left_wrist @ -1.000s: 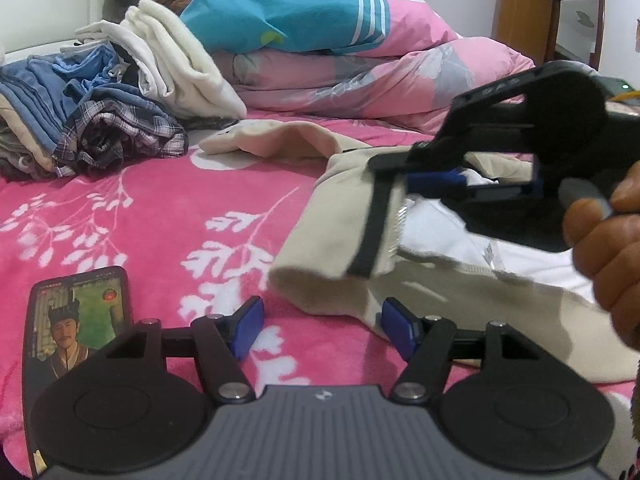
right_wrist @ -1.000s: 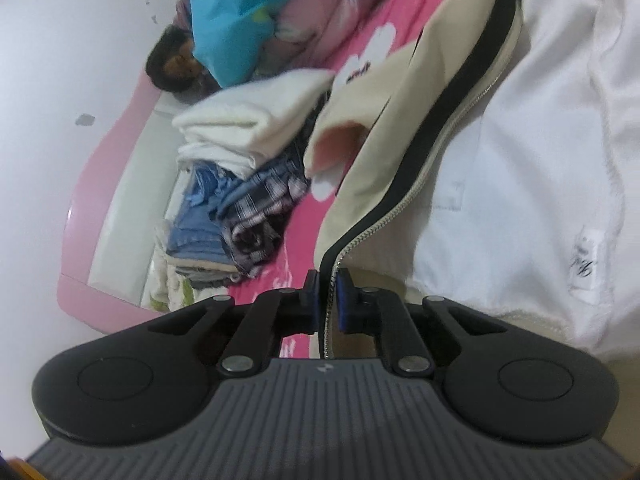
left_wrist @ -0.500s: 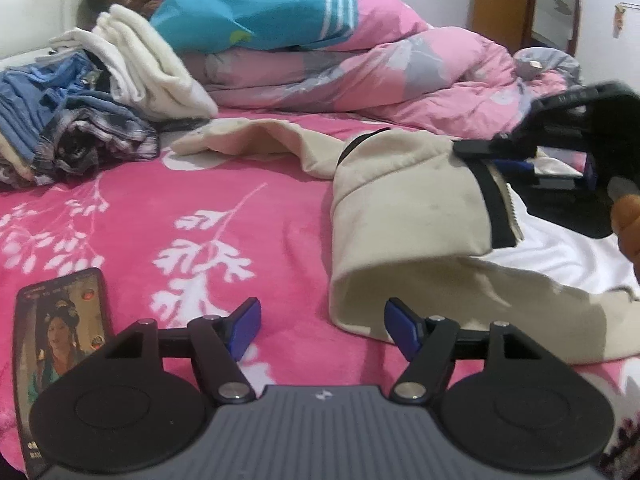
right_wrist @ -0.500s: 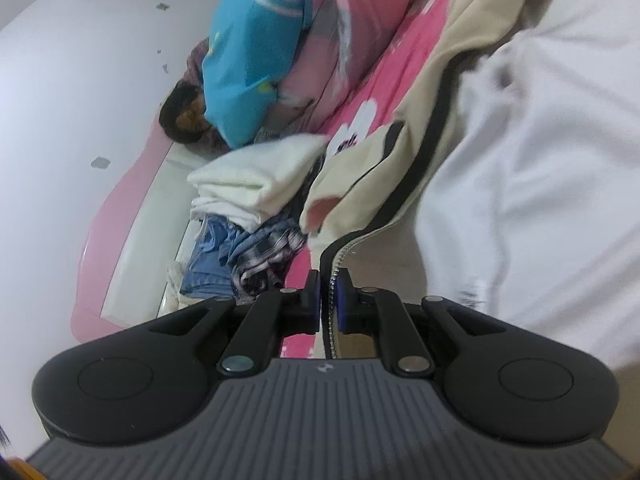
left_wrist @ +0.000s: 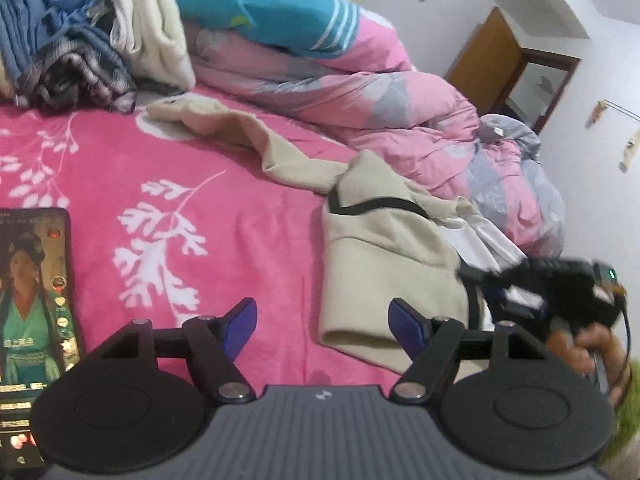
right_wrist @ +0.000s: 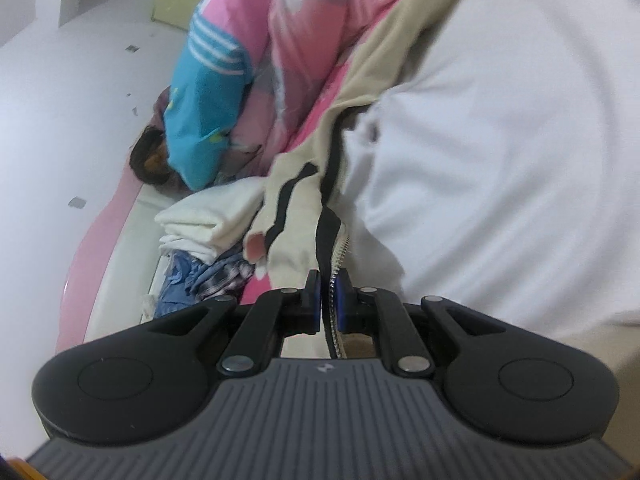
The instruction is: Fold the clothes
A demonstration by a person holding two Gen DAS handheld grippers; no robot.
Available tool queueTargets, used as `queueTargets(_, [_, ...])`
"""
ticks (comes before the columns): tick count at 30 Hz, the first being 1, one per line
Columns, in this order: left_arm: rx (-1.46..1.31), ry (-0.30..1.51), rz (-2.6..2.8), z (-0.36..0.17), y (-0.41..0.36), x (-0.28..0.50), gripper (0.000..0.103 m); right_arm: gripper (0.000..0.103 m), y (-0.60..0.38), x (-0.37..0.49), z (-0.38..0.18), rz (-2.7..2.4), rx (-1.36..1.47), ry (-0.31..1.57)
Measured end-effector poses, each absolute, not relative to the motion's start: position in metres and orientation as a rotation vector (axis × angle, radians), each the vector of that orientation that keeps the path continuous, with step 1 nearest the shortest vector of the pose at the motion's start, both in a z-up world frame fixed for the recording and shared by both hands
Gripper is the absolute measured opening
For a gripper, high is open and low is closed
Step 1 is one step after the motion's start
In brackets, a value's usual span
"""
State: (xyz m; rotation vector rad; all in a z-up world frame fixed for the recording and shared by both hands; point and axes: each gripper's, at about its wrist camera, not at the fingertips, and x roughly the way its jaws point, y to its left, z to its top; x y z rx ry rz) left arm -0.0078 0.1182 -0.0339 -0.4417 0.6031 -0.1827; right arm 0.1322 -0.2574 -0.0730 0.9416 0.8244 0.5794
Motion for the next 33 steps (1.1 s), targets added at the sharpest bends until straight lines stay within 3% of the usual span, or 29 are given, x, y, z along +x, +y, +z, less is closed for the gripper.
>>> queueTargets(6, [-0.458,0.671,-0.155,-0.040,0.107,0.015,0.065,0.005,-0.288,0.112,-0.086,0.528,0.990,0.806])
queueTargets(20, [-0.262,0.698,-0.150,-0.045,0.067,0.024,0.061,0.008,-0.312,0.097,-0.104,0.462,0.964,0.773])
queueTargets(25, [-0.062,0.692,-0.123,-0.045,0.042,0.017,0.067,0.010,-0.312,0.086,-0.104,0.464,0.918,0.748])
queueTargets(33, [0.019,0.719,-0.136,-0.049,0.026,0.002,0.096,0.020,-0.312,0.062,-0.103,0.480,0.847,0.700])
